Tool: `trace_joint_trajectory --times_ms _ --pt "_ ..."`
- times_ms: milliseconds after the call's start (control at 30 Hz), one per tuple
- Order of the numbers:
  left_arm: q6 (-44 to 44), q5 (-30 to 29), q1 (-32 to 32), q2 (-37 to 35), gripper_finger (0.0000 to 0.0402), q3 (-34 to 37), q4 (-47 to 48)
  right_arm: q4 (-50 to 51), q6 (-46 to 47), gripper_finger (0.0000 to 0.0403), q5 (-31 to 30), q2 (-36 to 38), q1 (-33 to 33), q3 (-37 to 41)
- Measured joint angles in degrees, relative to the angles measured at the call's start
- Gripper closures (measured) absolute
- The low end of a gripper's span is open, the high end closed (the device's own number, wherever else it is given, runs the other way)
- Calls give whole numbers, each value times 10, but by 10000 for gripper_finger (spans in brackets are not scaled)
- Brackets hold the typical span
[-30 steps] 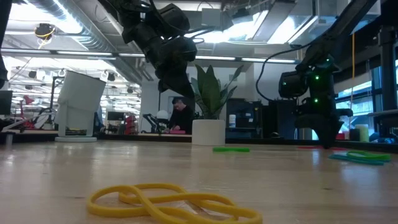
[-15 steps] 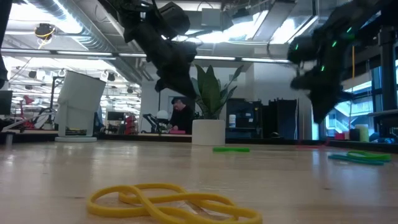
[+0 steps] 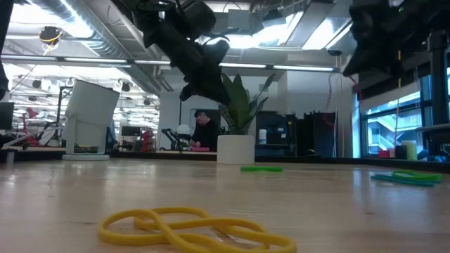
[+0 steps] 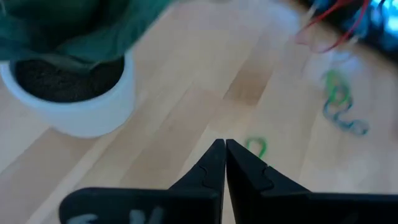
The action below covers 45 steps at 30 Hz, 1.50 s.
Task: Pick and place rubber bands into bin
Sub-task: Put the red rubber band into the transparent bin
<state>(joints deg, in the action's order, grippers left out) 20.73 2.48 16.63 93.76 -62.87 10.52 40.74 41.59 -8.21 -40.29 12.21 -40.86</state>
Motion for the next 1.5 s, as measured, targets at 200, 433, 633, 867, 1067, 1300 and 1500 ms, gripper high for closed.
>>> trace_joint_trajectory --times_ms 200,433,633,867,1067,1300,1500 --pt "23 -8 -13 0 391 0 -69 -67 0 403 -21 -21 -94 0" --pt "-61 17 -81 -3 400 0 -162 -128 3 403 -38 -65 -175 -1" --pt "-288 -125 -199 -4 387 0 -194 -214 3 403 -38 -88 -240 -1" --pt "-237 -209 -254 -4 326 0 -265 -227 -25 403 -38 -155 -273 -50" --pt "-185 -208 -256 -4 232 0 -342 -213 -119 403 -38 -257 -275 -154" --pt "-125 -179 -255 -7 157 0 -370 -98 -203 403 -50 -341 -275 -300" --pt "-108 -166 -254 -8 151 -2 -373 -23 -228 403 -90 -368 -275 -372"
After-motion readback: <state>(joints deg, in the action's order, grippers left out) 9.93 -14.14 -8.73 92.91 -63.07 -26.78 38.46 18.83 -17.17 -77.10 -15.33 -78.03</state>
